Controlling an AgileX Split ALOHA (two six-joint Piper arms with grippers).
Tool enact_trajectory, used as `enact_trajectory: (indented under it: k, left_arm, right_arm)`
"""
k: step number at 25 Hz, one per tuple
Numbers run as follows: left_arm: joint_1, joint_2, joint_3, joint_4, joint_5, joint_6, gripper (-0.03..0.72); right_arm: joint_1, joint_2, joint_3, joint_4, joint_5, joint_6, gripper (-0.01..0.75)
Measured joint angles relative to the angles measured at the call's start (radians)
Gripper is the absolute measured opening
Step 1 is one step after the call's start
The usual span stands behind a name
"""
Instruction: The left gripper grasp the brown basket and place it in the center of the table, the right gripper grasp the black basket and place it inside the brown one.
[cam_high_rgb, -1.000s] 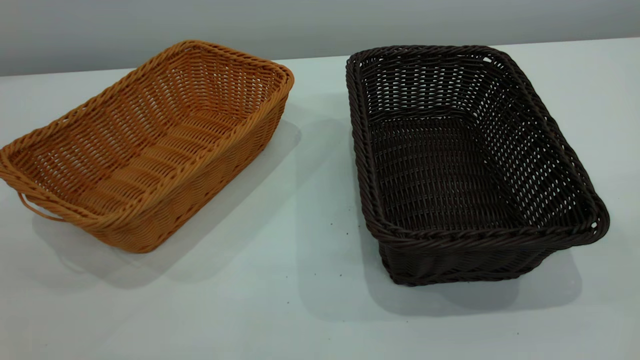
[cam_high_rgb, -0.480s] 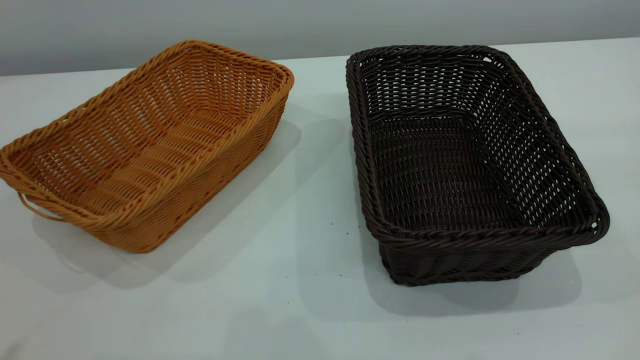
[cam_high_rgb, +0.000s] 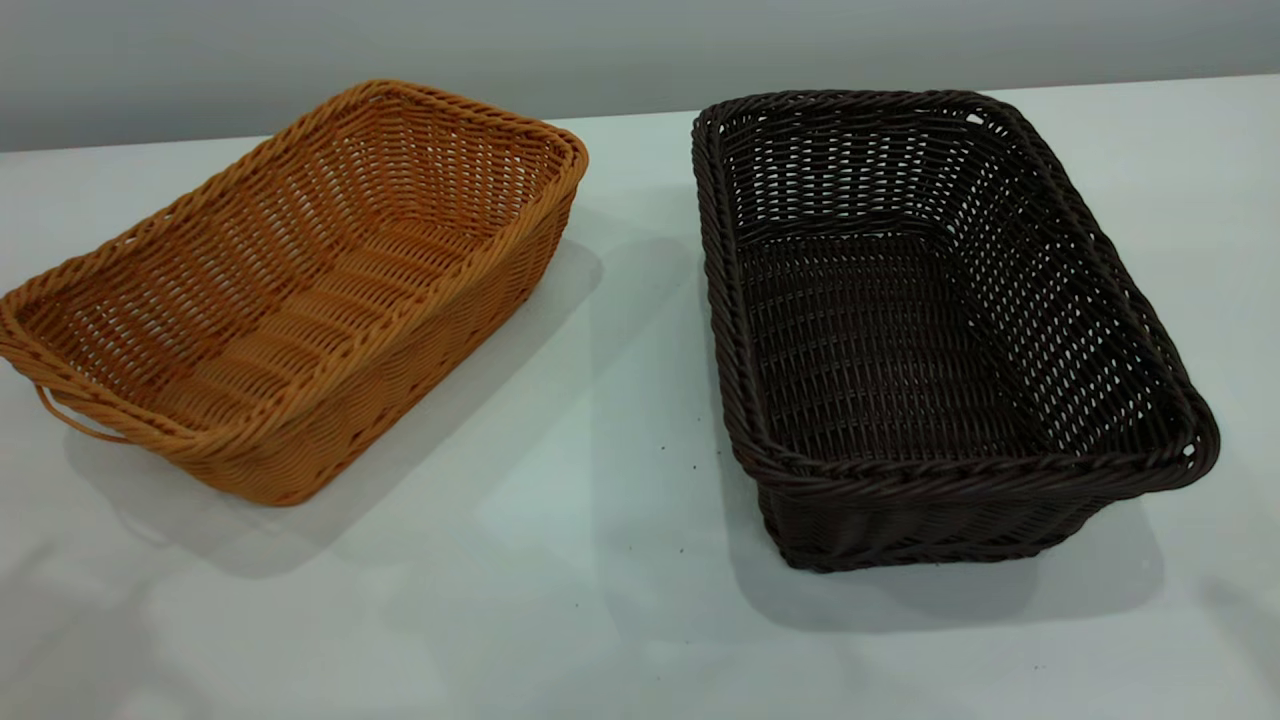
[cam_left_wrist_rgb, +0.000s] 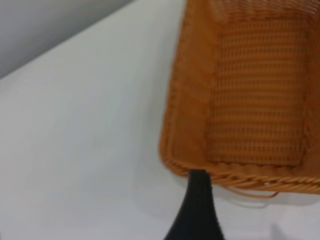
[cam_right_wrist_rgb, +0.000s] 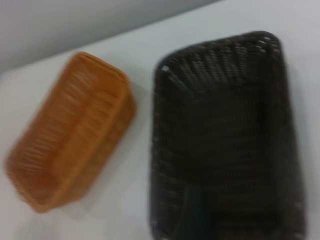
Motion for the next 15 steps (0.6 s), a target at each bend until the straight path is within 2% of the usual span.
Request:
enact_trajectory:
  k: [6,10,15]
  left_arm:
    - [-0.076,0.166,-0.001,0.0,-0.119,0.021,0.53]
    - [-0.076,0.263,-0.001,-0.019,-0.189,0.019,0.53]
    - [-0.076,0.371,-0.045,-0.073,-0.177,0.016,0.53]
  right_arm:
    - [0.0,0.062,-0.001,0.171,0.072,0.0,0.542]
    - [0.0,0.091,-0.001,0.252,0.111,0.047,0.542]
    - [0.0,0.116,-0.001,0.254,0.077,0.202,0.535]
